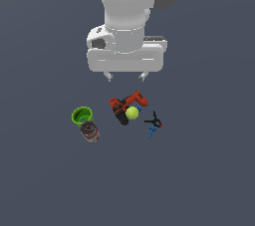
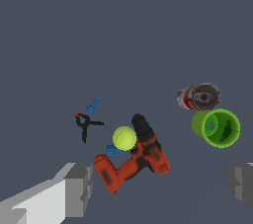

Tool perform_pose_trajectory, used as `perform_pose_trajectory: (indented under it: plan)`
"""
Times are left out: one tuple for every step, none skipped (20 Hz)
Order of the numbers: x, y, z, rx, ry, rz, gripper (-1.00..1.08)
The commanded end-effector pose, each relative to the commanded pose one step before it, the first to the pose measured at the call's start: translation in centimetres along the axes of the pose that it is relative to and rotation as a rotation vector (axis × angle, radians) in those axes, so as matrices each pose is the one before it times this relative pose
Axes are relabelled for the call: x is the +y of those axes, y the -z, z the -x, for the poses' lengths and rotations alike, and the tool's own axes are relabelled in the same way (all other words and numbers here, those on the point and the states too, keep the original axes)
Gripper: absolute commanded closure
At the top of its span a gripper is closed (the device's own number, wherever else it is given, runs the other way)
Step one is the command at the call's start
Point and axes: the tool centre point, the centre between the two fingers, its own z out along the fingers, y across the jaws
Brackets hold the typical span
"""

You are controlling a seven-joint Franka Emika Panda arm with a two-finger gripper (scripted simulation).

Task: Pick up a designated object from a clutter of objects.

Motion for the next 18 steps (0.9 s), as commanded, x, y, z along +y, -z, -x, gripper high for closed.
perform_pose_trajectory:
  plan:
    - [0.001, 0.0, 0.0, 0.0, 0.0, 0.0, -0.92]
    - [0.058, -0.003, -0.012, 0.00028, -0.00127, -0.00048, -0.92]
    - [0.17, -0.01, -0.035, 0.00079, -0.00369, -0.00141, -0.92]
    - [0.281, -0.015, -0.058, 0.00132, -0.00607, -0.00231, -0.92]
    - [0.391, -0.02, -0.08, 0.00186, -0.00844, -0.00318, -0.92]
    - [0.499, -0.023, -0.101, 0.00242, -0.01075, -0.00399, -0.92]
    - [0.476, -0.019, -0.097, 0.00235, -0.01022, -0.00373, -0.92]
    - [0.358, -0.012, -0.074, 0.0018, -0.00769, -0.00277, -0.92]
    - [0.239, -0.007, -0.05, 0.00122, -0.00516, -0.00184, -0.92]
    - [0.121, -0.003, -0.025, 0.00063, -0.00262, -0.00093, -0.92]
    - [-0.003, 0.0, -0.001, 0.0, 0.0, 0.0, -0.92]
    - [-0.084, 0.004, 0.021, -0.00046, 0.0019, 0.00068, -0.92]
    - [-0.032, -0.011, 0.002, -0.00024, 0.00089, 0.00033, -0.92]
    - [0.029, -0.044, -0.027, 0.0, 0.0, 0.0, -0.92]
    - [0.087, -0.101, -0.061, -0.00027, -0.00064, 0.0, -0.92]
    - [0.081, -0.125, -0.075, 0.0, 0.0, 0.0, -0.92]
    - [0.158, -0.19, -0.111, -0.00047, -0.00085, 0.00008, -0.92]
    - [0.178, -0.238, -0.135, -0.00063, -0.00071, 0.00021, -0.92]
